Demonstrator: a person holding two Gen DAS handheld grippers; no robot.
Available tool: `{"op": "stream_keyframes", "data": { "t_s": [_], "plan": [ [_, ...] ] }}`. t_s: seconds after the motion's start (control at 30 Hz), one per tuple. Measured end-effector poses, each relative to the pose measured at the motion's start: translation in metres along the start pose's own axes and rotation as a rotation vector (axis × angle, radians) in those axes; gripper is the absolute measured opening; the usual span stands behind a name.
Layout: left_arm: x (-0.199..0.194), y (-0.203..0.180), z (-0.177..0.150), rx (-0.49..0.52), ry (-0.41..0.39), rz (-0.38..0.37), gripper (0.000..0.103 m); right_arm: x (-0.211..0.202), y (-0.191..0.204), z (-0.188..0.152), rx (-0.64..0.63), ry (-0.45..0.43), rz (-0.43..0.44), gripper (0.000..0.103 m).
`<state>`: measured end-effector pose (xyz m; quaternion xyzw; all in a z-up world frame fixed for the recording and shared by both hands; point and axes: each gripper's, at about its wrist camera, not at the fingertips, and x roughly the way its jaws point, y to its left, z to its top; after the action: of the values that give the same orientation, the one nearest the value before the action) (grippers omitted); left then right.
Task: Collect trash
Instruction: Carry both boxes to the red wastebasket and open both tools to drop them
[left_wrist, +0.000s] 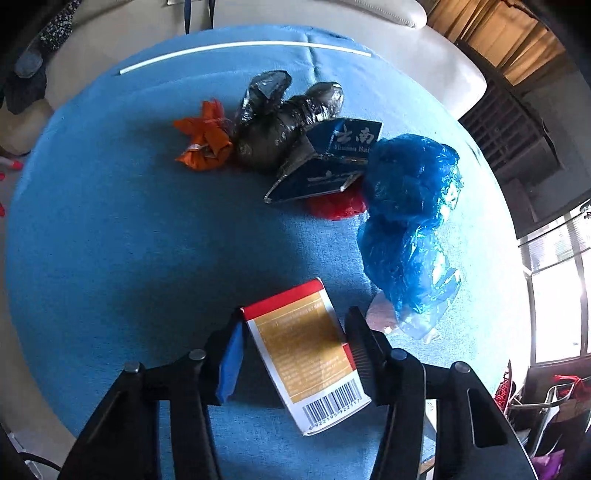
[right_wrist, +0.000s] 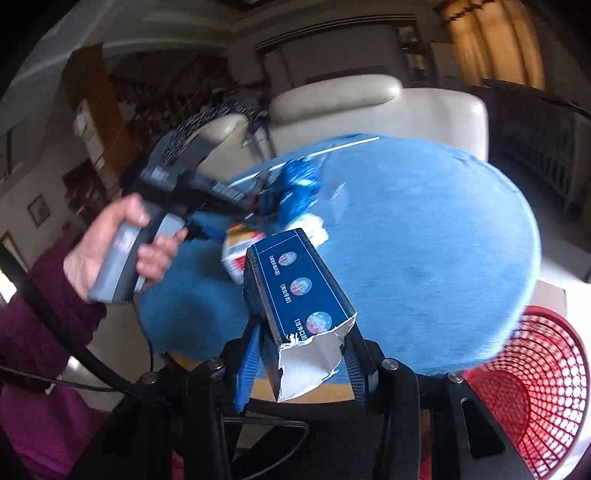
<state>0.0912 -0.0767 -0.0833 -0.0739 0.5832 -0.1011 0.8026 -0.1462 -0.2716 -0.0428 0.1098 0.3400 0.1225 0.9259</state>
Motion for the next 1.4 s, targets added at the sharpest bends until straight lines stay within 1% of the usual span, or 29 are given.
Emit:
{"op": "stream_keyframes", "data": {
  "t_s": [0.13, 0.2, 0.23, 0.3, 0.43, 0.5, 0.63, 0.73, 0.83, 0.93, 1.03, 1.2, 1.4],
  "plan": [
    [-0.008, 0.01, -0.009, 0.013, -0.001, -0.016, 0.049, -0.015, -0.023, 0.004, 0.08, -0.042, -0.012, 0.045],
    [-0.01, 0.013, -0.012, 0.019, -0.006, -0.019, 0.048, -0.021, -0.035, 0.006, 0.12, -0.063, -0.021, 0.045],
    [-0.016, 0.021, -0.015, 0.02, -0.008, -0.02, 0.048, -0.023, -0.04, 0.007, 0.136, -0.072, -0.028, 0.045],
    [-0.023, 0.027, -0.023, 0.024, -0.013, -0.023, 0.048, -0.028, -0.049, 0.008, 0.156, -0.089, -0.048, 0.045],
    [-0.034, 0.034, -0.031, 0.033, -0.028, -0.027, 0.048, -0.033, -0.066, 0.016, 0.198, -0.116, -0.084, 0.045],
    [-0.041, 0.036, -0.033, 0.033, -0.038, -0.034, 0.048, -0.036, -0.072, 0.014, 0.207, -0.126, -0.105, 0.045],
    [-0.065, 0.035, -0.04, 0.057, -0.082, -0.04, 0.048, -0.037, -0.094, 0.013, 0.243, -0.14, -0.152, 0.045],
    [-0.085, 0.026, -0.043, 0.087, -0.122, -0.052, 0.048, -0.041, -0.11, 0.009, 0.277, -0.148, -0.195, 0.045],
    [-0.106, 0.005, -0.044, 0.132, -0.166, -0.073, 0.048, -0.049, -0.132, 0.005, 0.328, -0.152, -0.249, 0.045],
    [-0.117, -0.022, -0.047, 0.189, -0.179, -0.108, 0.048, -0.06, -0.147, -0.004, 0.367, -0.165, -0.291, 0.045],
    [-0.129, -0.062, -0.057, 0.287, -0.187, -0.147, 0.048, -0.075, -0.163, -0.015, 0.417, -0.185, -0.322, 0.045],
    [-0.135, -0.133, -0.074, 0.434, -0.174, -0.215, 0.048, -0.1, -0.185, -0.028, 0.476, -0.213, -0.353, 0.045],
    [-0.124, -0.225, -0.107, 0.604, -0.126, -0.288, 0.048, -0.128, -0.203, -0.046, 0.544, -0.244, -0.357, 0.045]
  ]
}}
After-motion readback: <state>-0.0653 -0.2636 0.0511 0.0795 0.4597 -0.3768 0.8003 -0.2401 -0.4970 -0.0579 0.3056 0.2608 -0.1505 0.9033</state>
